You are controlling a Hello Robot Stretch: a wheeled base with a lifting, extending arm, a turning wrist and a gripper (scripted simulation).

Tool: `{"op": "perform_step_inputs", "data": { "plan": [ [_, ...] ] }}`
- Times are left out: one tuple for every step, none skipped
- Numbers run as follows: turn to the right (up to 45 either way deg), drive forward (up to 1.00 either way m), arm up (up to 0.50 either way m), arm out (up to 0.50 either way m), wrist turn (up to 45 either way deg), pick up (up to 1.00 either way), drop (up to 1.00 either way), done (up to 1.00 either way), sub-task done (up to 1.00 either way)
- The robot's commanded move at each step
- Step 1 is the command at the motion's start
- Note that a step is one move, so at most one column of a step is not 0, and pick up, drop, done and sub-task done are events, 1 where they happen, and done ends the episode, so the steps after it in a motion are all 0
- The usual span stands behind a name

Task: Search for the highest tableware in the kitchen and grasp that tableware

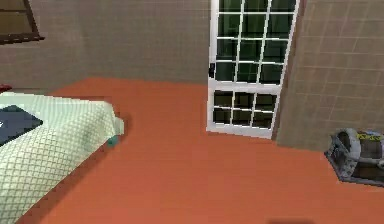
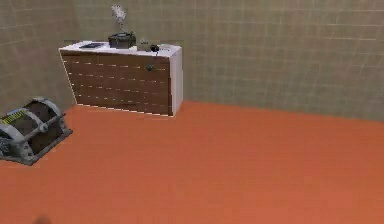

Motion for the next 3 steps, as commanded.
{"op": "perform_step_inputs", "data": {
  "plan": [
    [0.0,1.0,0.0,0.0,0.0,0.0,0.0,0.0,0.0],
    [-3.0,0.0,0.0,0.0,0.0,0.0,0.0,0.0,0.0],
    [0.0,1.0,0.0,0.0,0.0,0.0,0.0,0.0,0.0]
  ]
}}
